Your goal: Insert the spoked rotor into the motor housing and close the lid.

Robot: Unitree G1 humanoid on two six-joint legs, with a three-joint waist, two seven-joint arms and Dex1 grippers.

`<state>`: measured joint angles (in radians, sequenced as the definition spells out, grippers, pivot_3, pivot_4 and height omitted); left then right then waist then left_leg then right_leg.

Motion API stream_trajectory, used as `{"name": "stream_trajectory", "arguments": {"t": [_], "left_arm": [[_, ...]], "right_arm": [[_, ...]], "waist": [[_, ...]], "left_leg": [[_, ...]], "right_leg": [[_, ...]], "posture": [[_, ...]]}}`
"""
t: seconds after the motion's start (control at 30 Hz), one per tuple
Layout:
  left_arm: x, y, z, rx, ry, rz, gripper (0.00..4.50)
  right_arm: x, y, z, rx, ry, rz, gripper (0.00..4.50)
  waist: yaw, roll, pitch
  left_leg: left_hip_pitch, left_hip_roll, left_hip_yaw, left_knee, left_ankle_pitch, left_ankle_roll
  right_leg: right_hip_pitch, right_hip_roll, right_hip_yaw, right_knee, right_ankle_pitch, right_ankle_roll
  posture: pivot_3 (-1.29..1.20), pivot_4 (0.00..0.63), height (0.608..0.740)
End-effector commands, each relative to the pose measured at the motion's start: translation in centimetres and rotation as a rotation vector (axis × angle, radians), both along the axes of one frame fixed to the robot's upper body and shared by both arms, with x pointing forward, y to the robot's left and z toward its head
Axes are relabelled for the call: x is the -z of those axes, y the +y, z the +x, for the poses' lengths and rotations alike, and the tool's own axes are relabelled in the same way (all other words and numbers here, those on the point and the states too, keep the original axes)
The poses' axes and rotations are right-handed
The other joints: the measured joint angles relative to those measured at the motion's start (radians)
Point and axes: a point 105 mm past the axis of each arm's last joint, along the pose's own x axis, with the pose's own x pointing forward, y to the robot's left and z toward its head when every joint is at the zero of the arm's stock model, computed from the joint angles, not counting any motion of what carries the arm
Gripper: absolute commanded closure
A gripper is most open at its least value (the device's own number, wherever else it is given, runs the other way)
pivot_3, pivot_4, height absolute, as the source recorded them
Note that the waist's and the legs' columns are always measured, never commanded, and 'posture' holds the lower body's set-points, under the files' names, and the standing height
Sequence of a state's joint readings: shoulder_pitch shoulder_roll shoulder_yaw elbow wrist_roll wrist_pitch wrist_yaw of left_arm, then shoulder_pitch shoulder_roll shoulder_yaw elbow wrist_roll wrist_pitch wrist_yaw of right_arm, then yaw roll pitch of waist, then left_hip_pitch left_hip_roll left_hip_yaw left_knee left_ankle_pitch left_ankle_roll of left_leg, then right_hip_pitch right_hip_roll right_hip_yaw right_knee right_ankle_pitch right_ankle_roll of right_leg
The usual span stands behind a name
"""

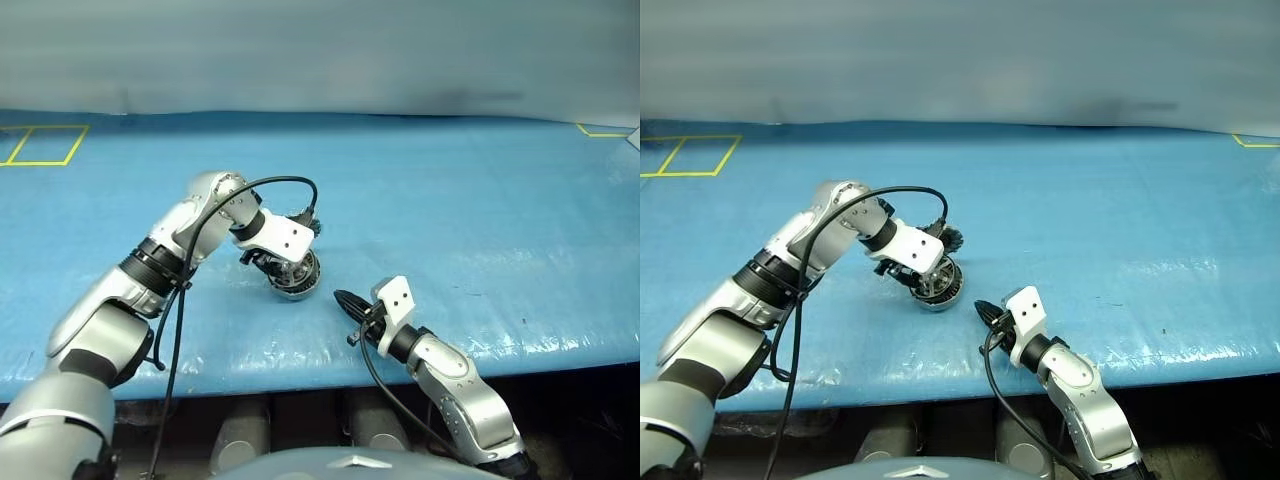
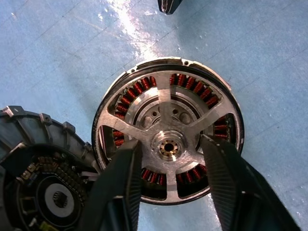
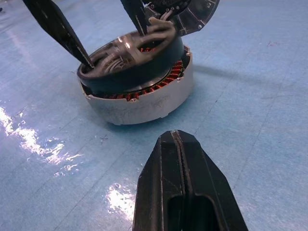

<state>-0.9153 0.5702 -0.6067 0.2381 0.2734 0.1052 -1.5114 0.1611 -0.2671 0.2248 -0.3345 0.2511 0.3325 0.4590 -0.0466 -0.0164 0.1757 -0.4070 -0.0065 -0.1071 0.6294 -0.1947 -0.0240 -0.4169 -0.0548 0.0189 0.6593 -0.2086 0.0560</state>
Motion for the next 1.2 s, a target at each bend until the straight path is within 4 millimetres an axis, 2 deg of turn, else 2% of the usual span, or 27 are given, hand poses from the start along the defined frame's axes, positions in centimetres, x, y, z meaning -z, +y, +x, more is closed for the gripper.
{"name": "stream_trajectory", "arguments": {"t": [0.03,0.1,0.27,0.53,0.63,0.73,0.93,1.03,1.2], "left_arm": [[-1.6,-0.5,0.2,0.006,-0.024,-0.038,0.60],[-2.0,-0.5,0.1,0.005,-0.019,-0.052,0.01],[-3.4,-0.1,-0.4,-0.010,-0.010,-0.107,0.01],[-4.9,1.2,-2.9,-0.079,0.014,-0.231,2.64],[-4.8,1.9,-4.2,-0.145,0.014,-0.286,3.68],[-4.3,2.2,-5.1,-0.276,-0.002,-0.375,4.49],[-2.5,3.6,-5.8,-0.649,-0.006,-0.622,4.49],[-1.8,3.9,-6.2,-0.710,-0.003,-0.693,4.49],[-0.9,5.0,-6.5,-0.855,-0.029,-0.937,4.49]], "right_arm": [[-1.5,0.1,0.2,-0.004,-0.053,0.023,4.50],[-1.5,0.1,0.1,-0.003,-0.052,0.023,4.50],[-1.6,0.0,0.1,-0.001,-0.051,0.023,4.50],[-2.9,0.1,0.3,-0.021,-0.092,0.008,4.50],[-4.0,0.5,0.6,-0.038,-0.123,0.005,4.50],[-4.9,0.9,1.0,-0.059,-0.142,-0.014,4.50],[-5.2,2.3,2.8,-0.079,-0.098,-0.106,4.50],[-5.3,3.3,3.1,-0.106,-0.079,-0.110,4.50],[-5.7,5.9,4.1,-0.155,-0.071,-0.122,4.50]], "waist": [[0.000,0.000,0.000],[0.000,0.000,0.000],[0.000,0.000,0.000],[-0.003,0.000,0.000],[-0.007,0.000,0.001],[-0.006,0.000,0.001],[-0.005,0.000,0.001],[0.000,0.000,0.001],[0.002,0.000,0.001]], "left_leg": [[0.000,0.000,0.000,0.000,0.000,0.000],[0.000,0.000,0.000,0.000,0.000,0.000],[0.000,0.000,0.000,0.000,0.000,0.000],[-0.001,0.000,-0.001,-0.001,0.000,0.000],[-0.001,0.000,-0.001,-0.001,0.000,0.000],[0.000,0.000,-0.001,-0.001,0.000,0.000],[0.000,0.000,-0.002,-0.001,0.000,0.000],[0.001,0.000,-0.004,-0.001,0.000,0.000],[0.002,0.000,-0.002,-0.002,0.000,-0.001]], "right_leg": [[0.000,0.000,0.000,0.000,0.000,0.000],[0.000,0.000,0.000,0.000,0.000,0.000],[0.000,0.000,0.000,0.000,0.000,0.000],[-0.001,0.000,0.000,0.000,0.000,0.000],[-0.001,0.000,0.000,0.000,0.000,-0.001],[-0.001,0.000,-0.001,0.000,0.000,-0.001],[0.000,-0.001,-0.002,-0.001,0.000,-0.001],[0.001,0.000,-0.003,-0.001,-0.001,-0.001],[0.002,-0.002,-0.003,-0.001,-0.001,-0.002]], "posture": [[0.00,0.150,0.740],[0.00,0.150,0.740],[0.00,0.150,0.740],[0.00,0.150,0.740],[0.00,0.150,0.740],[0.00,0.150,0.740],[0.00,0.150,0.740],[0.00,0.150,0.740],[0.00,0.150,0.740]]}}
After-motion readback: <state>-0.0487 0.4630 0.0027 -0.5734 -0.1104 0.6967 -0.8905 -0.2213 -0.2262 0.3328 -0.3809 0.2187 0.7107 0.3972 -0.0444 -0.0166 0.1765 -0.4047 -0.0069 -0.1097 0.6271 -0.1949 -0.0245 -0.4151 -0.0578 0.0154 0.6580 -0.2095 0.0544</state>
